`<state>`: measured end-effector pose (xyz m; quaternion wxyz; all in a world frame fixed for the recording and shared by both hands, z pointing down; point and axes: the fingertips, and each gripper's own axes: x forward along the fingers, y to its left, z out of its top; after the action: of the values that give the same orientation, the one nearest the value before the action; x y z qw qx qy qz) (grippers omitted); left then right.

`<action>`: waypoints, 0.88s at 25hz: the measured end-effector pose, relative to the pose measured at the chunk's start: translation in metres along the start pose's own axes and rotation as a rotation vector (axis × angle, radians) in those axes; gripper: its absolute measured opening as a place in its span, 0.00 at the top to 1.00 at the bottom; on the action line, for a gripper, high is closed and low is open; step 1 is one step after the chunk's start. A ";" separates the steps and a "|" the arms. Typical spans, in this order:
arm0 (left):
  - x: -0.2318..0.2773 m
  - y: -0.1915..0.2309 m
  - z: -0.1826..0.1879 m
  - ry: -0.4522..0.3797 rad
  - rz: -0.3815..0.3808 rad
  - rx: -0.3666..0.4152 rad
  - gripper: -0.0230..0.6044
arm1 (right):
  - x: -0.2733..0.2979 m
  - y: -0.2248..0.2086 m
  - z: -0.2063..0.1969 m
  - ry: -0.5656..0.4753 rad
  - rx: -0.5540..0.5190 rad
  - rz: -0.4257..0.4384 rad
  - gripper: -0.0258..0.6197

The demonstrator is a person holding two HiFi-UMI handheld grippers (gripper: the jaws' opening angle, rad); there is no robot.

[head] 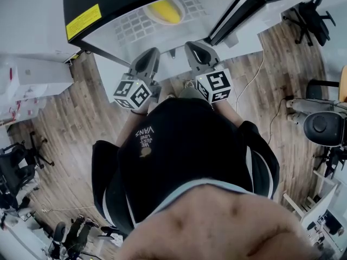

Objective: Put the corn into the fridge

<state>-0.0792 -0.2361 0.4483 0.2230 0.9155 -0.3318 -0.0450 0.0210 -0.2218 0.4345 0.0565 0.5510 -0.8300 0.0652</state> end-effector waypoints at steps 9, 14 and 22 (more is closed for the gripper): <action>0.003 -0.008 -0.003 -0.007 0.018 -0.001 0.93 | -0.005 -0.006 -0.001 0.012 -0.014 0.023 0.93; 0.001 -0.014 -0.005 -0.022 0.053 -0.016 0.93 | -0.012 -0.010 0.003 0.012 -0.025 0.050 0.93; -0.006 -0.022 -0.008 -0.049 0.105 -0.016 0.93 | -0.021 -0.011 0.002 0.011 -0.037 0.093 0.93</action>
<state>-0.0690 -0.2146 0.4452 0.2242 0.8937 -0.3843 -0.0581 0.0394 -0.2069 0.4300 0.0684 0.5103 -0.8555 0.0554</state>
